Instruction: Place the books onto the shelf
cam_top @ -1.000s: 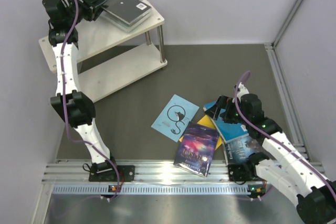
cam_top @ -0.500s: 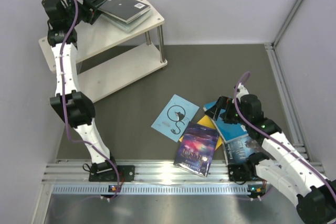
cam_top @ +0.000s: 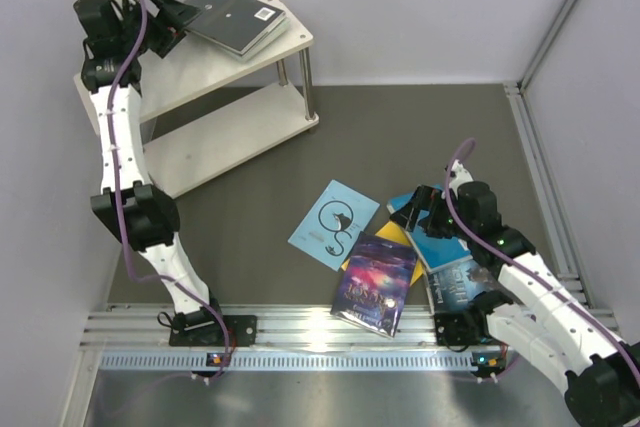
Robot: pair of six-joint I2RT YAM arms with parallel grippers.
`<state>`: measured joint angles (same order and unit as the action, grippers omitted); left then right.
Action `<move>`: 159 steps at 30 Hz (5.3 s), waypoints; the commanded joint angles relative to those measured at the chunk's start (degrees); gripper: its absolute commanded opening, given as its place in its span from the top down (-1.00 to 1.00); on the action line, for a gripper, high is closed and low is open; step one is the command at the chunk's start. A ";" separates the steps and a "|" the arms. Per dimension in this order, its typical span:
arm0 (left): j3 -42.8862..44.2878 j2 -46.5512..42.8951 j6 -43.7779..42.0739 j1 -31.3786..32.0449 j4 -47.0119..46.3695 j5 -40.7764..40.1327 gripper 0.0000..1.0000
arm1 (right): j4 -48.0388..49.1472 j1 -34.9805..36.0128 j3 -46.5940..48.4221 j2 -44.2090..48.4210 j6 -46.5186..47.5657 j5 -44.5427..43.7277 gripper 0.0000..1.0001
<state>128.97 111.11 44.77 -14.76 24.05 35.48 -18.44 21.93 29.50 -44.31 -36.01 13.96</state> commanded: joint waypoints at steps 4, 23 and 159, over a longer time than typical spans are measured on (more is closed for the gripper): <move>-0.64 -5.99 -6.09 -0.44 -1.71 1.34 -0.83 | 2.18 -1.10 -0.67 1.25 0.24 0.90 -0.97; -31.31 -17.69 -16.76 -6.92 -44.85 7.41 -0.73 | 2.35 -1.19 0.21 0.81 3.66 1.78 -0.99; -106.29 -26.13 -0.04 64.95 -54.98 -6.66 -0.95 | -29.73 54.27 -6.39 -7.88 -46.87 -29.85 -1.00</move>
<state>21.98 81.65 44.25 49.28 -26.15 28.53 -46.41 74.89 24.16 -48.05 -82.52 -13.67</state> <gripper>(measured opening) 0.979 0.996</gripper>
